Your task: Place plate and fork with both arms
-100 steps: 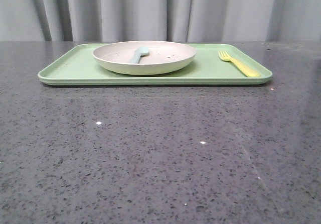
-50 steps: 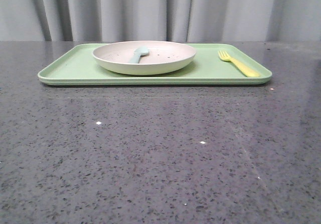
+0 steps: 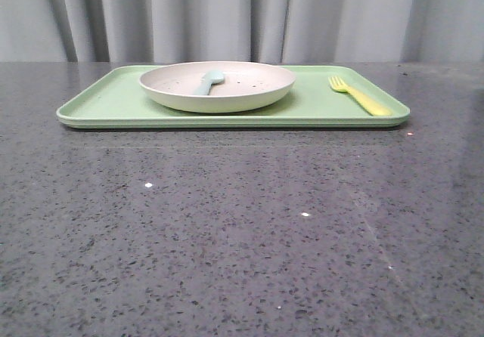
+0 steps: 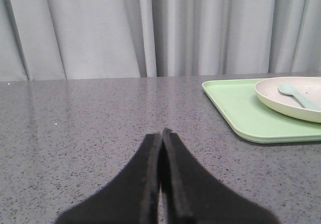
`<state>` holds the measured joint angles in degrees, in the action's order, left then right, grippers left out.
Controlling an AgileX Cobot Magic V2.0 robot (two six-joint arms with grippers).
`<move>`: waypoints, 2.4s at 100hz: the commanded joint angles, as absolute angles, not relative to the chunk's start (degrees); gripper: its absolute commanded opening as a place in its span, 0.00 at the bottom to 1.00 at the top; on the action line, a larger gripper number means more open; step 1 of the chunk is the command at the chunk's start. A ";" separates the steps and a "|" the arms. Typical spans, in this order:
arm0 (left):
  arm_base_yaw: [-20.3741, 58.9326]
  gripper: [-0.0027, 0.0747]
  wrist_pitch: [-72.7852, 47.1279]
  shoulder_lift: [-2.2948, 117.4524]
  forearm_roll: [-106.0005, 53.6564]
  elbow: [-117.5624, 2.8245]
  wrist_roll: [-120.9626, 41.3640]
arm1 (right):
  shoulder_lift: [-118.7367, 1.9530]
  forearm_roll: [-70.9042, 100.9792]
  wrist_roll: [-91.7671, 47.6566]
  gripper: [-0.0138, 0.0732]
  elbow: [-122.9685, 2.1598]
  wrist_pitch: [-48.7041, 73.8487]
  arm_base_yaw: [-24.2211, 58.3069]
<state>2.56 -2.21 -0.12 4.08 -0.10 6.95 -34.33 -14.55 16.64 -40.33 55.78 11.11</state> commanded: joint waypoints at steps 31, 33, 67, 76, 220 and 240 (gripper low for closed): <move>2.57 0.01 2.82 -1.95 4.08 0.73 7.38 | -34.37 -16.31 16.32 0.02 -41.68 52.87 10.82; 2.57 0.01 2.82 -1.95 4.08 0.73 7.38 | -34.37 -16.31 16.32 0.02 -41.68 52.87 10.82; 2.57 0.01 2.82 -1.95 4.08 0.73 7.38 | -33.70 -16.31 16.32 0.02 -41.31 50.50 10.82; 2.57 0.01 2.82 -1.95 4.08 0.73 7.38 | -31.70 -16.25 16.32 0.02 -39.36 45.15 10.82; 2.57 0.01 2.82 -1.95 4.08 0.73 7.38 | -1.72 -3.38 0.95 0.02 -8.29 6.96 4.11; 2.57 0.01 2.82 -1.95 4.08 0.73 7.38 | 1.98 -3.38 0.95 0.02 -3.33 4.05 3.48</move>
